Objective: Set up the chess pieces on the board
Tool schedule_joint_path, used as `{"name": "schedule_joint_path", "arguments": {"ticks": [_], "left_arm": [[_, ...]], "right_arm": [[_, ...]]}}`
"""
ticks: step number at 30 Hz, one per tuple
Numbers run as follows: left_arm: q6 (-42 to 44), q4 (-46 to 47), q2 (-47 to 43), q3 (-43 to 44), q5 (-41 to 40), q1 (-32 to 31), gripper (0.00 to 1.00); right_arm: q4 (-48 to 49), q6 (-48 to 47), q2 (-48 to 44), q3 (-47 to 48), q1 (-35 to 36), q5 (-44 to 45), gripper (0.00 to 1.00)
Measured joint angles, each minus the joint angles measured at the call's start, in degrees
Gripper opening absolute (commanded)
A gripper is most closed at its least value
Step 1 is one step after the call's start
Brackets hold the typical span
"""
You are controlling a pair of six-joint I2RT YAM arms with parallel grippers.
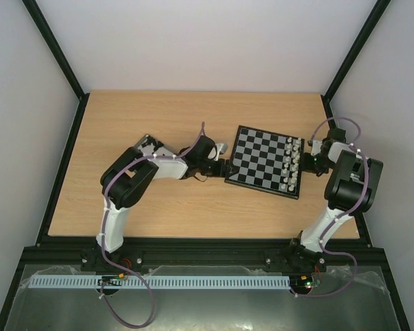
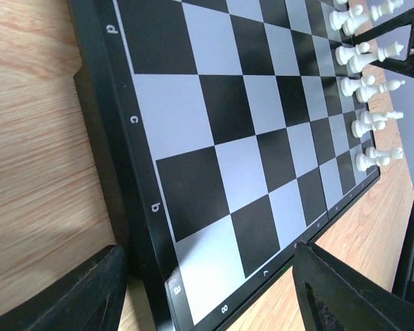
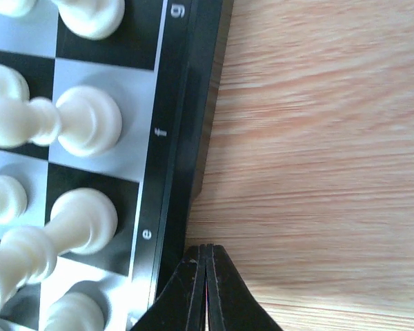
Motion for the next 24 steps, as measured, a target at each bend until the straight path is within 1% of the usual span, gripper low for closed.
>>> {"name": "schedule_joint_path", "arguments": {"ticks": [8, 12, 17, 24], "left_arm": [[1.2, -0.1, -6.4, -8.2, -1.7, 0.0, 0.67], [1.8, -1.6, -9.8, -11.6, -2.6, 0.0, 0.67], [3.2, -4.9, -14.7, -14.3, -3.2, 0.0, 0.67], [4.5, -6.6, -20.0, -17.4, -3.2, -0.4, 0.65]], "right_arm": [[-1.5, -0.8, -0.3, -0.2, 4.8, -1.3, 0.04], [-2.0, -2.5, -1.2, -1.5, 7.2, -2.3, 0.04], [-3.2, -4.7, -2.8, -3.6, 9.6, -3.4, 0.04], [-5.7, -6.5, -4.8, -6.0, 12.3, -5.4, 0.04]]}}
